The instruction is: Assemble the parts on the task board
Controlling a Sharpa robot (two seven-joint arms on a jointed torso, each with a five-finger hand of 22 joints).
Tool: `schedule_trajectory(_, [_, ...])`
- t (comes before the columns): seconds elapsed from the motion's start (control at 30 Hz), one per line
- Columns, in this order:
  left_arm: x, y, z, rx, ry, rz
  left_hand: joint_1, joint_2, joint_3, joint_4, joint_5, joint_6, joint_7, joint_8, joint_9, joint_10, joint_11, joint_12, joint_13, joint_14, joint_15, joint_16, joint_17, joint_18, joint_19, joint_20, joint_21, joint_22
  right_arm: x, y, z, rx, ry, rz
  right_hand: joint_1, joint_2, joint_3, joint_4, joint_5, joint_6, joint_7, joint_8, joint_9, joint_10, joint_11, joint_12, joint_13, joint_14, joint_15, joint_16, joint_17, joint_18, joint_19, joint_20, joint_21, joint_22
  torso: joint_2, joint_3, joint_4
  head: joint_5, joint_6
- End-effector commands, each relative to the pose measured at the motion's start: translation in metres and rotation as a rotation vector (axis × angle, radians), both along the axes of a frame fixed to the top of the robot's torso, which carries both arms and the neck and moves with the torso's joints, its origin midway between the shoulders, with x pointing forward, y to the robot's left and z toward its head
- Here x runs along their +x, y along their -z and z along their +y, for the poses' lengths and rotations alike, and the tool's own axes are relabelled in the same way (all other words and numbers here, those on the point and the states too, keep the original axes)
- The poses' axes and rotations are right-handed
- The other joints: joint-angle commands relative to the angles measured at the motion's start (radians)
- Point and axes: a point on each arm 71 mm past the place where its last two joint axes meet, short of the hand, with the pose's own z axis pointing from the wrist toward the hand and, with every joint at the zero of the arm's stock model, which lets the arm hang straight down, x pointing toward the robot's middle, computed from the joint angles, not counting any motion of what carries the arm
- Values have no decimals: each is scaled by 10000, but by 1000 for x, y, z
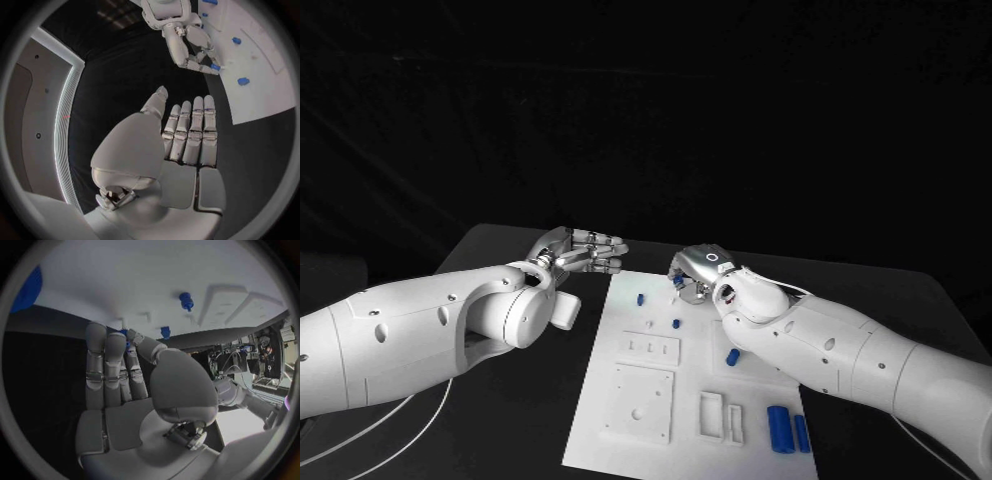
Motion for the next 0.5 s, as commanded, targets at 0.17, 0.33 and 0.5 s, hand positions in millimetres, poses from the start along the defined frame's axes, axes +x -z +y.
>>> schedule_trajectory(0.17, [-1,-3,-4,-9,224,-68,-128,11,-26,-9,3,-3,18,-12,14,-74,3,26,15,-50,2,-33,8,-112,-56,-18,63,-9,1,2,-1,-268,124,61,5,-62,73,-25,52,61,32,35,18,319,-247,29,25,20,-73,-53,8,75,80,19,-133,128,27,-23,-27,16,-20])
schedule_trajectory(0.33, [-1,-3,-4,0,233,-74,-136,11,-34,-4,-3,-4,21,-13,14,-80,7,26,15,-59,6,-34,8,-111,-61,-14,64,-21,2,3,-2,-370,170,147,5,-62,73,-25,52,61,32,35,18,319,-247,29,25,20,-73,-53,8,75,80,19,-133,128,41,-34,-29,33,-24])
schedule_trajectory(0.5, [-1,-3,-4,3,241,-75,-136,11,-34,-4,-3,-4,21,-13,14,-80,7,26,15,-59,6,-34,8,-111,-61,-14,64,-21,3,4,-3,-442,179,260,-18,-59,79,-33,53,58,33,31,17,318,-246,28,25,19,-72,-67,2,75,117,23,-276,293,51,-51,-8,24,-22])
